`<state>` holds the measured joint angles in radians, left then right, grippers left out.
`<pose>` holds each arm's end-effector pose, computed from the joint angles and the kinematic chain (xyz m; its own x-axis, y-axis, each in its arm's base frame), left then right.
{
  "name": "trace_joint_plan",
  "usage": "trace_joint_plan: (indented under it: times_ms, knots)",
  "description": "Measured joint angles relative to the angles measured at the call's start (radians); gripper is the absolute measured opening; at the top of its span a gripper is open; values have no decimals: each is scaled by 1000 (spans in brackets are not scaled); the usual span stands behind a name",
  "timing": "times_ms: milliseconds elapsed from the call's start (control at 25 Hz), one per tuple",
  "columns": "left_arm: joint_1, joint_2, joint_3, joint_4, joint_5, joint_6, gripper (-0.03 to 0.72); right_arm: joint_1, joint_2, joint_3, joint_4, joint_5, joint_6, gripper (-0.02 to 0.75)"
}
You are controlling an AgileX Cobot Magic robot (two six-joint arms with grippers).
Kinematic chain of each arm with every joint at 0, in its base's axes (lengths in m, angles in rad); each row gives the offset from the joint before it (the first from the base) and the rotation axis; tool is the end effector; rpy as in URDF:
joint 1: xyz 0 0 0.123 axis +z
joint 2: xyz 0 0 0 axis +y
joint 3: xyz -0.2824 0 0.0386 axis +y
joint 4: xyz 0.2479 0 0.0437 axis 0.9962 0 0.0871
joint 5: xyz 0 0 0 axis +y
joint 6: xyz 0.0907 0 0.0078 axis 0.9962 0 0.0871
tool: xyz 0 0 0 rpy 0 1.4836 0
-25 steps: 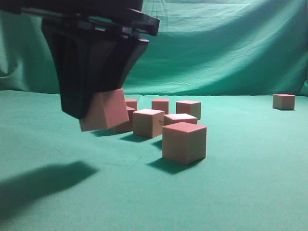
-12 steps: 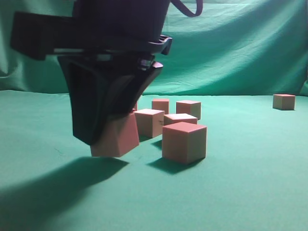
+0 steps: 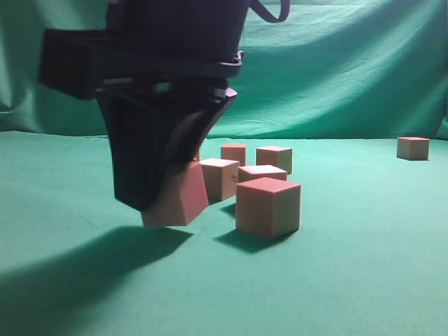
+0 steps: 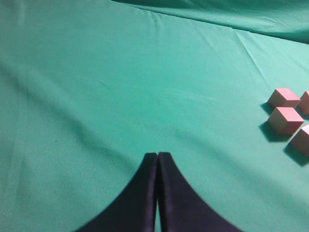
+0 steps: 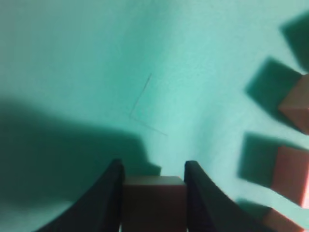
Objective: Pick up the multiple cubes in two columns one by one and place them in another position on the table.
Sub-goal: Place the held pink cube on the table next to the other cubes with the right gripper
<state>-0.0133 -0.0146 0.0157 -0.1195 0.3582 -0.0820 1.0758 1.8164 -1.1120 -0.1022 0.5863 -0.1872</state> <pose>0.0526 -0.0045 0.1765 -0.2718 -0.1890 -0.9436 0.0012 0.9805 -0.1967 0.1737 0.3108 0.1755 -0.1928 -0.9227 -0.3338 -0.9560 0.2533 -0.1479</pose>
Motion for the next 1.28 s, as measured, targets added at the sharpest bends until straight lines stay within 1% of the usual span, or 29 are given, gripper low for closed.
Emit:
trace_joint_plan:
  times_ms: [200, 1280]
  knots:
    - [0, 0, 0, 0, 0, 0, 0, -14, 0, 0, 0, 14, -59, 269]
    - [0, 0, 0, 0, 0, 0, 0, -16, 17, 0, 46, 10, -63, 269]
